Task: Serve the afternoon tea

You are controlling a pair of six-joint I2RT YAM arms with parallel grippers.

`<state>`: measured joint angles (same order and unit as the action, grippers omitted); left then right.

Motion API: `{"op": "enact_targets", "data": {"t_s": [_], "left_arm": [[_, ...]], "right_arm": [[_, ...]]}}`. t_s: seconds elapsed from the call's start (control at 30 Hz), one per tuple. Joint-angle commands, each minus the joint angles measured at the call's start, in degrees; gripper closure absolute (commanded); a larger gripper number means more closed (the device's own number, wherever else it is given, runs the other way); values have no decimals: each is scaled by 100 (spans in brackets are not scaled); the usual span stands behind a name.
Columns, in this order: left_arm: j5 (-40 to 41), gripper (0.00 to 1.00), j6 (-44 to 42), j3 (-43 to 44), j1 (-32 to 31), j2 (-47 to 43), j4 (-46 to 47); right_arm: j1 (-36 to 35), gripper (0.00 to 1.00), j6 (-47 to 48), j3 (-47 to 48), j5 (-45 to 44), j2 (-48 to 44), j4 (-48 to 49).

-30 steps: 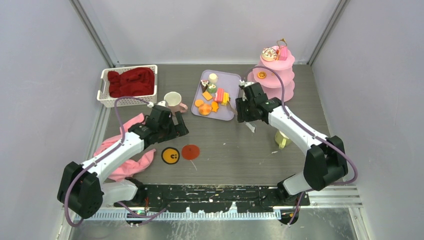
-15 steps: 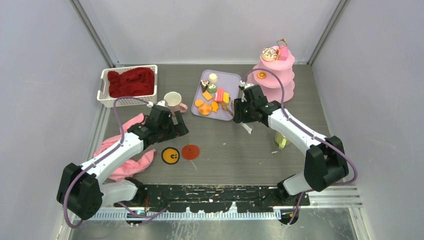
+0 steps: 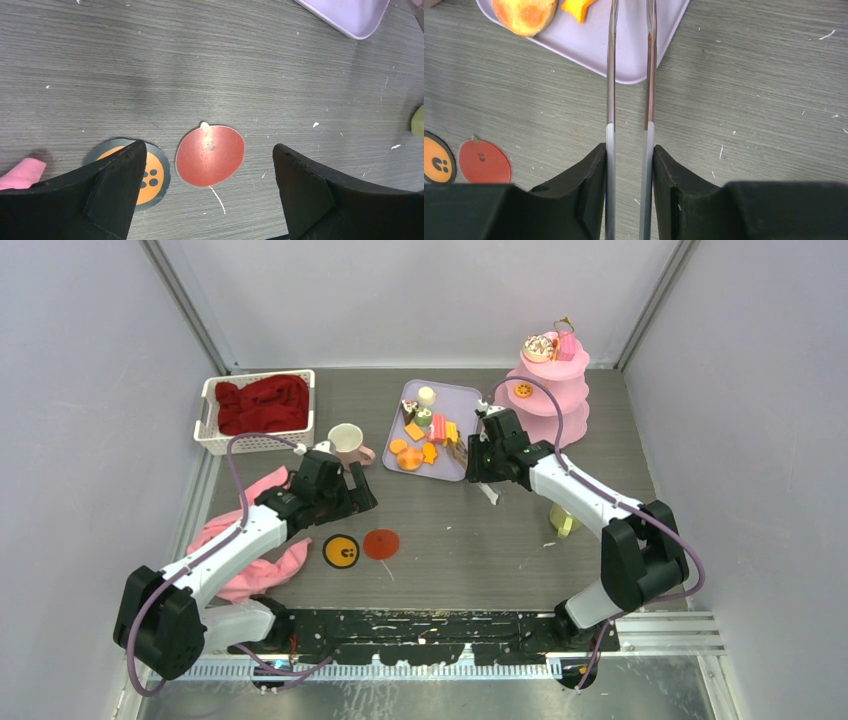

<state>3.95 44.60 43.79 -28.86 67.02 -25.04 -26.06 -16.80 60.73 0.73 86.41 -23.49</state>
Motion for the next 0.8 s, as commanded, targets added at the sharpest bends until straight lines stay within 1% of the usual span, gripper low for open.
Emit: {"op": "enact_targets", "data": {"t_s": [0.0, 0.07, 0.13, 0.17, 0.27, 0.33, 0.43, 0.5, 0.57, 0.63, 0.77], "left_arm": [[40, 5, 5, 108, 30, -40, 254], [31, 5, 5, 112, 25, -47, 244], [0, 5, -10, 141, 30, -61, 236], [-110, 5, -78, 160, 25, -65, 266], [-625, 6, -341, 418, -28, 28, 302], [-723, 7, -518, 668, -133, 133, 239], [-799, 7, -739, 992, -207, 273, 44], [-874, 7, -763, 997, -223, 296, 61], [-965, 7, -753, 933, -216, 286, 114], [-1023, 7, -719, 877, -217, 272, 126], [-967, 7, -675, 788, -216, 180, 87]], "right_arm": [[5, 66, -135, 90, -150, 22, 632], [5, 65, -147, 78, -173, 54, 705], [2, 58, -140, 95, -192, 103, 726], [1, 56, -132, 104, -215, 124, 735], [5, 55, -131, 105, -254, 192, 814], [4, 59, -106, 105, -367, 253, 835], [6, 69, -62, 74, -574, 322, 837], [48, 76, -44, 16, -609, 325, 890], [93, 81, -28, -37, -618, 303, 924], [138, 83, -2, -35, -637, 242, 889], [160, 83, 48, -11, -622, -39, 819]]}}
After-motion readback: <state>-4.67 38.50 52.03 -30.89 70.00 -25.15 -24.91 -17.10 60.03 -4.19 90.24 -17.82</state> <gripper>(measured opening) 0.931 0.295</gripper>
